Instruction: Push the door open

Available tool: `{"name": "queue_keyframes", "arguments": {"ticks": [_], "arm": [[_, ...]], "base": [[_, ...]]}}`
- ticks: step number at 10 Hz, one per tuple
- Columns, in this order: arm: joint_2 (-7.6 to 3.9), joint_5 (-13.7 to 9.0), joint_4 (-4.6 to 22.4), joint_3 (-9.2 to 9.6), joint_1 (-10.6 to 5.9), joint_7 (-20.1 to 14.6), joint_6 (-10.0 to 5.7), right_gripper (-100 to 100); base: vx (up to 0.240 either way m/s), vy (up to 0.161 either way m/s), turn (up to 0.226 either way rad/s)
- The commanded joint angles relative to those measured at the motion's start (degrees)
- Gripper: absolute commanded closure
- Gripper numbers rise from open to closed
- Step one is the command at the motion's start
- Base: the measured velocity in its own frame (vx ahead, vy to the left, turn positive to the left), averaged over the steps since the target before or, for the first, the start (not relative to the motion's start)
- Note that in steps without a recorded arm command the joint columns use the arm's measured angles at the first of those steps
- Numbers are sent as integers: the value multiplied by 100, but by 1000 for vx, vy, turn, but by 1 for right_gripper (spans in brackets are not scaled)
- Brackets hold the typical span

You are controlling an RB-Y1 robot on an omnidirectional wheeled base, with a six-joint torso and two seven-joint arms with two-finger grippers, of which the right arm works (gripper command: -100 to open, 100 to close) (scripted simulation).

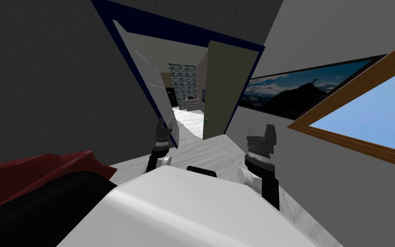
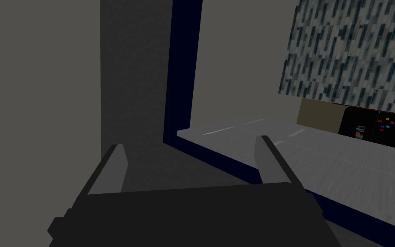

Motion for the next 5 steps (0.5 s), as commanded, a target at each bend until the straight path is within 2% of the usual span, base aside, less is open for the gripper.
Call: {"name": "queue_keyframes", "arguments": {"ticks": [1, 5], "arm": [[-63, 9, 230, 31, -76, -8, -44, -100], [-164, 26, 678, 91, -224, -24, -129, -100]], "base": [[93, 1, 60], [134, -19, 43]]}}
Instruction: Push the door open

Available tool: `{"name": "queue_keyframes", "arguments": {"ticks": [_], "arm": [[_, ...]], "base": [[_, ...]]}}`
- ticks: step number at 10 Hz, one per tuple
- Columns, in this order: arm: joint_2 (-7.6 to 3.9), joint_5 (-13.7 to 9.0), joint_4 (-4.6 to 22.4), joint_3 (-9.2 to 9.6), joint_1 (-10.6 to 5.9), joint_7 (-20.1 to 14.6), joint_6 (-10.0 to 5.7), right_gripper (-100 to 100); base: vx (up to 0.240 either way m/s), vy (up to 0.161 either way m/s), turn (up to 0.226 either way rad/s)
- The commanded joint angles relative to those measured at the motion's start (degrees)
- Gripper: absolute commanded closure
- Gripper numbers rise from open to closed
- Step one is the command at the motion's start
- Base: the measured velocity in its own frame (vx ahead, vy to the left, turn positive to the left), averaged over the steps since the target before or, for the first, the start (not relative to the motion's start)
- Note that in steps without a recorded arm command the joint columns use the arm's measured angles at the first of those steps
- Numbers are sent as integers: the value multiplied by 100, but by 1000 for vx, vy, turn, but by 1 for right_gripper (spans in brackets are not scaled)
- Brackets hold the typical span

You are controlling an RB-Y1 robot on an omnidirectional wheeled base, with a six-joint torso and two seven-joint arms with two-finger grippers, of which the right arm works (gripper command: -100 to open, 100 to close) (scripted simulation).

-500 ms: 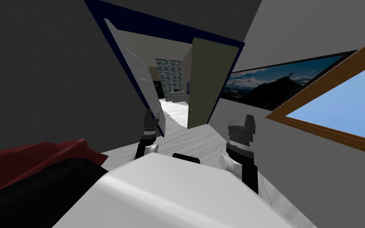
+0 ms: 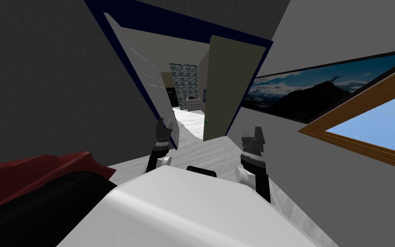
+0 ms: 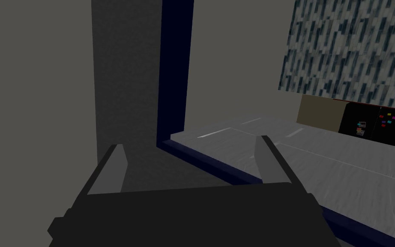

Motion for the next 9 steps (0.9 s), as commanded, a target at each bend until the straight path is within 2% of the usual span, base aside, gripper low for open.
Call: {"name": "queue_keyframes", "arguments": {"ticks": [1, 9], "arm": [[-41, 4, 190, 10, -91, -9, -21, -100], [-212, 48, 1327, 164, -466, -50, -237, -100]], "base": [[104, -17, 36], [95, -27, 49]]}}
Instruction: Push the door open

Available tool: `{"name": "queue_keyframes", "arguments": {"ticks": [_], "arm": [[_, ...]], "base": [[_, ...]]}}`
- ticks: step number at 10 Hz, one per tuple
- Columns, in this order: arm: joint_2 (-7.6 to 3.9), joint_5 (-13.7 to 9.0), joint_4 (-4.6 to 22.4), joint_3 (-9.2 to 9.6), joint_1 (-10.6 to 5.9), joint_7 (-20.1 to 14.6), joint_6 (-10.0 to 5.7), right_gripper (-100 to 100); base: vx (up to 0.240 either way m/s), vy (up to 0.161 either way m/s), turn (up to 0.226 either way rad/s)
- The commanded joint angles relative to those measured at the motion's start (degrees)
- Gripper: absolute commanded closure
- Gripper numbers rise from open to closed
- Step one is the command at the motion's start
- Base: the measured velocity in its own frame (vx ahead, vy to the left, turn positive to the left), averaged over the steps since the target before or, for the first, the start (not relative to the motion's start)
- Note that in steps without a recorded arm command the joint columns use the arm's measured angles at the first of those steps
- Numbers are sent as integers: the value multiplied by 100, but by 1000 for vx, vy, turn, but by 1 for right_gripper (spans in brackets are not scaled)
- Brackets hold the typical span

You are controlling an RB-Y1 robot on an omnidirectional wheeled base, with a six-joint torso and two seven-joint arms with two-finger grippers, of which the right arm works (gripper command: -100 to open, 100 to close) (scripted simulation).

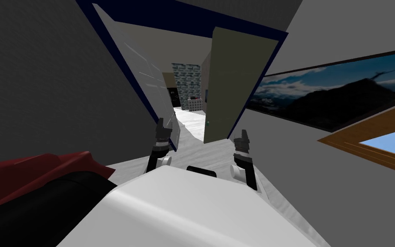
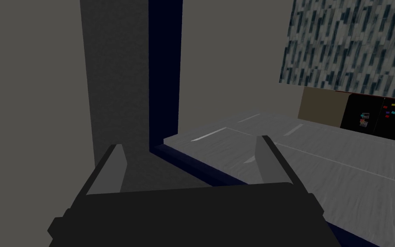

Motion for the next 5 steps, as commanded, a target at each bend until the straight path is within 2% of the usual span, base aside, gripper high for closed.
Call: {"name": "queue_keyframes", "arguments": {"ticks": [1, 5], "arm": [[-36, 8, 219, 42, -50, -18, -41, -100], [-97, 35, 921, 136, -281, -43, -175, -100]], "base": [[92, -17, 60], [92, -28, 60]]}}
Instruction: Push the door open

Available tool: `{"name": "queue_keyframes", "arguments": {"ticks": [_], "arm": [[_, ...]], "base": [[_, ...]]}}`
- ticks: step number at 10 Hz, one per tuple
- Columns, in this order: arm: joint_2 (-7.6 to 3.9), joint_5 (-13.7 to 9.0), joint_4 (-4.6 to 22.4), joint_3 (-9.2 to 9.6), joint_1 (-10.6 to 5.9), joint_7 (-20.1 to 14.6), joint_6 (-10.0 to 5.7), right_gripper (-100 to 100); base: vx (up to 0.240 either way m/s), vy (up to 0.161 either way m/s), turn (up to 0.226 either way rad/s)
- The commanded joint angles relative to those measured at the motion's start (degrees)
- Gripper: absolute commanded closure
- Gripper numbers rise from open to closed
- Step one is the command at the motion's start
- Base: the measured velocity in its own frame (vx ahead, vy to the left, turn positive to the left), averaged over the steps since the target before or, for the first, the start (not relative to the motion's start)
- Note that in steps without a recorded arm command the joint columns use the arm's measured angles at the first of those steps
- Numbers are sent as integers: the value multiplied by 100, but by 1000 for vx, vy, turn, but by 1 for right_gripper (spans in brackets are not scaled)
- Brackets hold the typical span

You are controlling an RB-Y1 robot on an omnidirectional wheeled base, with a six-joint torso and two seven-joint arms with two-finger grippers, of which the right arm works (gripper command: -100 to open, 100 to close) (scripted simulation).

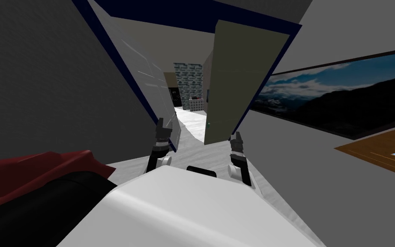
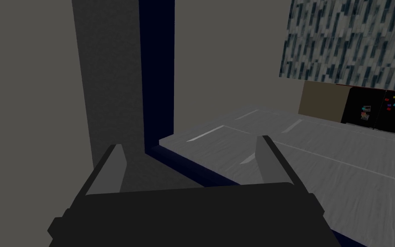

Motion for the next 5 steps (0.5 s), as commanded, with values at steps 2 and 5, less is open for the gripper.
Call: {"name": "queue_keyframes", "arguments": {"ticks": [2, 5], "arm": [[-21, 22, 487, 70, -164, -13, -95, -100], [-39, 37, 864, 120, -287, -26, -166, -100]], "base": [[96, -43, 63], [70, -25, 43]]}}
